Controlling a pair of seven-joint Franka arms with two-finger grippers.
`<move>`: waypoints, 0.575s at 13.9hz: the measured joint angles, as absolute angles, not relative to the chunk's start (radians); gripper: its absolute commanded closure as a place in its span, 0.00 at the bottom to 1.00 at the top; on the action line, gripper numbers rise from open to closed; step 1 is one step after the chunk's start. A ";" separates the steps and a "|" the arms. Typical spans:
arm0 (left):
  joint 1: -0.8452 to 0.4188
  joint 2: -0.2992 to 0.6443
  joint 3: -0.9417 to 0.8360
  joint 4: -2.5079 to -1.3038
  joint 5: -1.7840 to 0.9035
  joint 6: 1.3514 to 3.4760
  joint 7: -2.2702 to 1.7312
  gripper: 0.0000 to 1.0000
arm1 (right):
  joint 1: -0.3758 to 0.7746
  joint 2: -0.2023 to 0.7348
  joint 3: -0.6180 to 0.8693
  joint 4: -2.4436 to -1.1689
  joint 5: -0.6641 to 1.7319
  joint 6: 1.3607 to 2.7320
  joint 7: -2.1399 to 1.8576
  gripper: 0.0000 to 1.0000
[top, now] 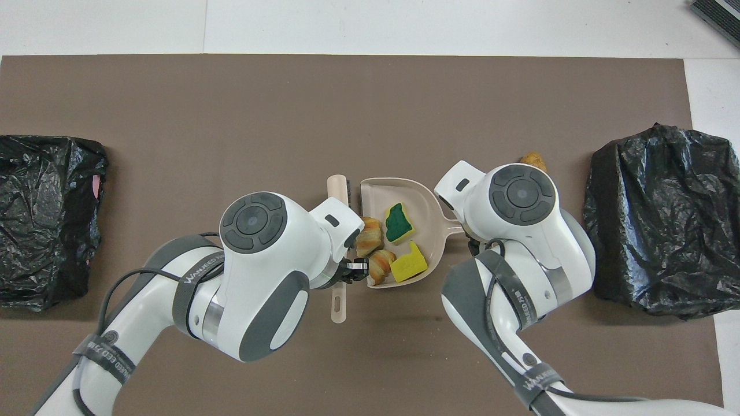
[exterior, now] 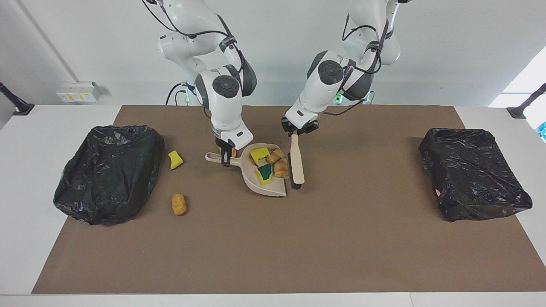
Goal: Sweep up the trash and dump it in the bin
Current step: 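Carry the dustpan with the right gripper toward the black bag nearby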
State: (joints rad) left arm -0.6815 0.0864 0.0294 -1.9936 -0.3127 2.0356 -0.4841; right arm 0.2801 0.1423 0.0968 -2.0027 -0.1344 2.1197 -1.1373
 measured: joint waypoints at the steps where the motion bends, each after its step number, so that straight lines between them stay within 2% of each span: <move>1: -0.674 0.082 0.029 -1.993 -0.313 2.029 -0.484 1.00 | 0.268 0.135 0.096 -2.002 -0.119 2.119 -1.161 1.00; 4: -0.629 0.034 0.035 -1.988 -0.299 1.939 -0.483 1.00 | 0.238 0.125 0.095 -2.003 -0.064 2.117 -1.221 1.00; 8: -0.534 -0.090 0.047 -1.980 -0.199 1.727 -0.481 1.00 | 0.157 0.125 0.094 -2.009 0.130 2.117 -1.410 1.00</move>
